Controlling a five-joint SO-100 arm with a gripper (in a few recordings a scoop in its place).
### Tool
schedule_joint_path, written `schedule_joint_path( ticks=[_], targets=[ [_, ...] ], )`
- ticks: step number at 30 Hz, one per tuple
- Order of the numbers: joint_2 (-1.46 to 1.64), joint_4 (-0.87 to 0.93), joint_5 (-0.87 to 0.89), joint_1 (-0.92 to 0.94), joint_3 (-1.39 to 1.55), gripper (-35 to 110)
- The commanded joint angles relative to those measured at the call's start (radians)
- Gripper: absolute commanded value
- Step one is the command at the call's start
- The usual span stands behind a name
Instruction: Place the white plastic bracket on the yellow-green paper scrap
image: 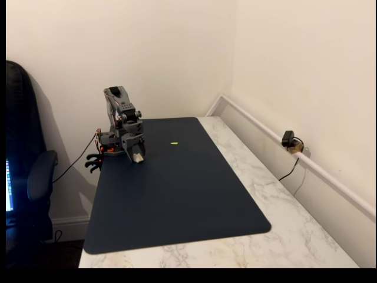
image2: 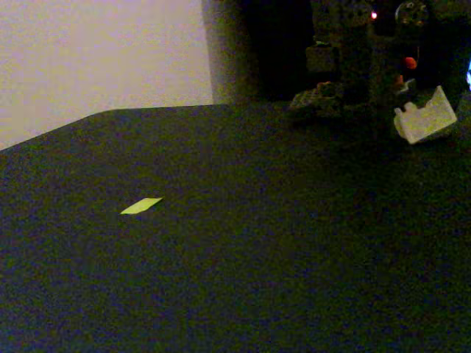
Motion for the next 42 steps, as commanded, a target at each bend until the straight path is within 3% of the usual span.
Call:
schedule_joint_path(
  ticks=[1,4,10,16,24,31,42],
  targets=[
    [0.021,0.012,0.017,-0.006,-0.009,15],
    [0.057,0.002,0.032,-0.009,0.015,2],
    [0.091,0.069,0.006,0.018,-0.014,0],
    [0.002,0.258,-0.206,0.137,-0.245,0],
    [-0.206,0.362,-0.486,0.284,-0.535,0],
    [-0.252,0.399,-0.652,0.417,-0.686,0],
    [-0.255,0.321,-0.867,0.792,-0.706,0]
  ],
)
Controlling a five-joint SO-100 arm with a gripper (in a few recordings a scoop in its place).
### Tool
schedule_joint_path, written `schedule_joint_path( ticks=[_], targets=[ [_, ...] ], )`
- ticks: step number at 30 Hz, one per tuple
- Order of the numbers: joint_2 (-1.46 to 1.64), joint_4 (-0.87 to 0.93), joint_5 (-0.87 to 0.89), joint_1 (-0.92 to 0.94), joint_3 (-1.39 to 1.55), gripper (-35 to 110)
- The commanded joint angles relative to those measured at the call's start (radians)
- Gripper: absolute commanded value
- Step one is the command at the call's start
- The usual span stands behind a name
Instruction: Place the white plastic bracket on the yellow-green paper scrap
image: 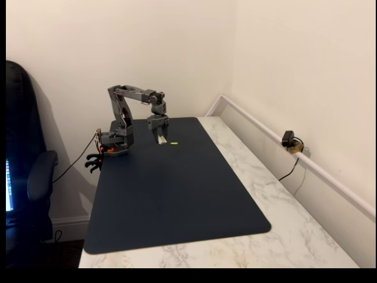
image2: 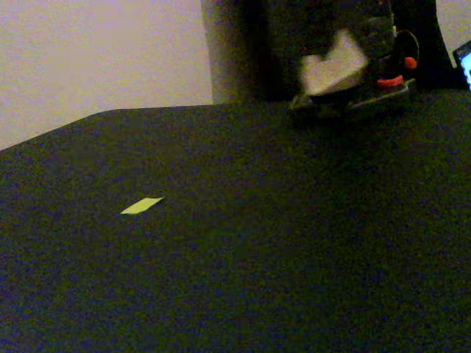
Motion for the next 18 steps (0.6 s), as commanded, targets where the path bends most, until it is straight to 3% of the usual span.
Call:
schedule_joint_path(
  ticks=[1,18],
  targets=[
    [0.014,-0.026,-0.067,0.112,-0.066,0],
    [-0.172,-0.032,-0.255,0.453,-0.149,0]
  ],
)
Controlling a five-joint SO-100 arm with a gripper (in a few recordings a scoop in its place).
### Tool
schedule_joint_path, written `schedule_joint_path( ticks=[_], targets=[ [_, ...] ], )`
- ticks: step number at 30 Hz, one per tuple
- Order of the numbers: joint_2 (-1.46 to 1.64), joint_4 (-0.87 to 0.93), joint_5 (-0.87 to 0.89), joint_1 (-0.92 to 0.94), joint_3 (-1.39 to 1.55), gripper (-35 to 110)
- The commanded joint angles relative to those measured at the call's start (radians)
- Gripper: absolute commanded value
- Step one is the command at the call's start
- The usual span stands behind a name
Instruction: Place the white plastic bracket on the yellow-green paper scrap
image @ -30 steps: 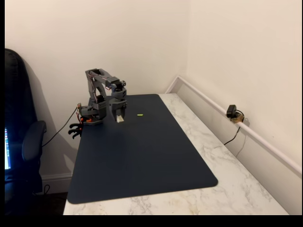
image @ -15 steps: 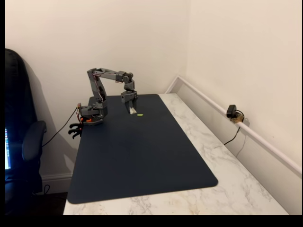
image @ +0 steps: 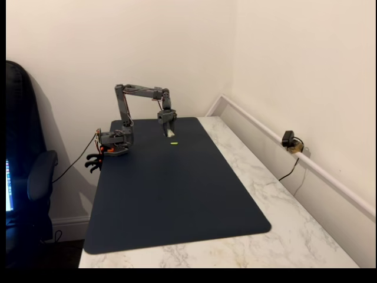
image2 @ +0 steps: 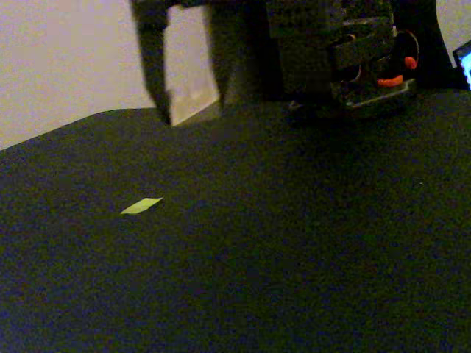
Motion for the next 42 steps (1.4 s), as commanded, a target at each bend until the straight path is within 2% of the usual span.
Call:
schedule_joint_path(
  ticks=[1,9,31,32,35,42],
  targets=[
    [-0.020,-0.005,-0.017,0.048,-0.074,0],
    [-0.187,-0.051,-0.048,0.075,-0.155,0],
    [-0.296,-0.097,-0.138,0.190,-0.198,0],
    [-0.301,-0.094,-0.141,0.192,-0.202,4],
    [-0.302,-0.083,-0.164,0.189,-0.210,32],
    [-0.253,-0.052,-0.163,0.164,-0.196,37]
  ],
)
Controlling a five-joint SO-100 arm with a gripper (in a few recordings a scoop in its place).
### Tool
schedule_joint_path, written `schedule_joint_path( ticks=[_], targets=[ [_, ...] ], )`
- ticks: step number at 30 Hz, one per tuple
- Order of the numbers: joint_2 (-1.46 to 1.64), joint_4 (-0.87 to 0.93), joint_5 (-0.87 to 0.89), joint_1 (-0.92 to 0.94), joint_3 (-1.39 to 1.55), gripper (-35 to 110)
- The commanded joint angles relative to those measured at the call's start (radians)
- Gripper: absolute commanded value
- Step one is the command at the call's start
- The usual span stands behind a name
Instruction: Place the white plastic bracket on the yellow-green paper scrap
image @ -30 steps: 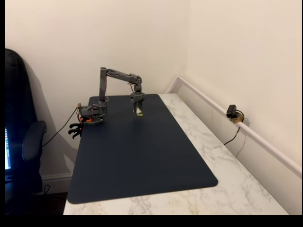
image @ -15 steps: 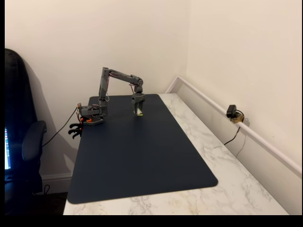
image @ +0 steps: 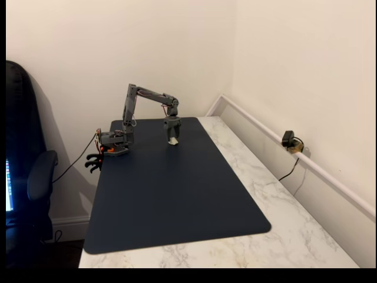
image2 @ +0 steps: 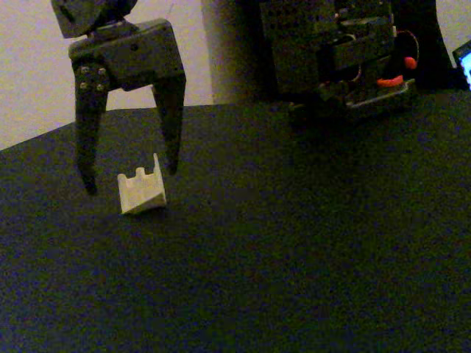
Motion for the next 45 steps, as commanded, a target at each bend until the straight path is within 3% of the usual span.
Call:
schedule_joint_path(
  ticks=[1,3,7,9,18,25,34,37,45],
  targets=[
    [0.097,0.026,0.017,-0.006,-0.028,37],
    [0.140,0.048,0.018,-0.028,-0.026,36],
    [0.262,0.126,0.040,-0.084,-0.038,18],
    [0.333,0.166,0.063,-0.117,-0.035,0],
    [0.623,0.140,0.114,-0.311,0.138,0],
    [0.822,0.110,0.091,-0.357,0.288,0],
    [1.287,-0.221,-0.161,-0.371,0.724,0],
    [1.335,-0.325,-0.357,-0.397,0.799,0],
    [1.348,-0.351,-0.548,-0.383,0.871,0]
  ],
)
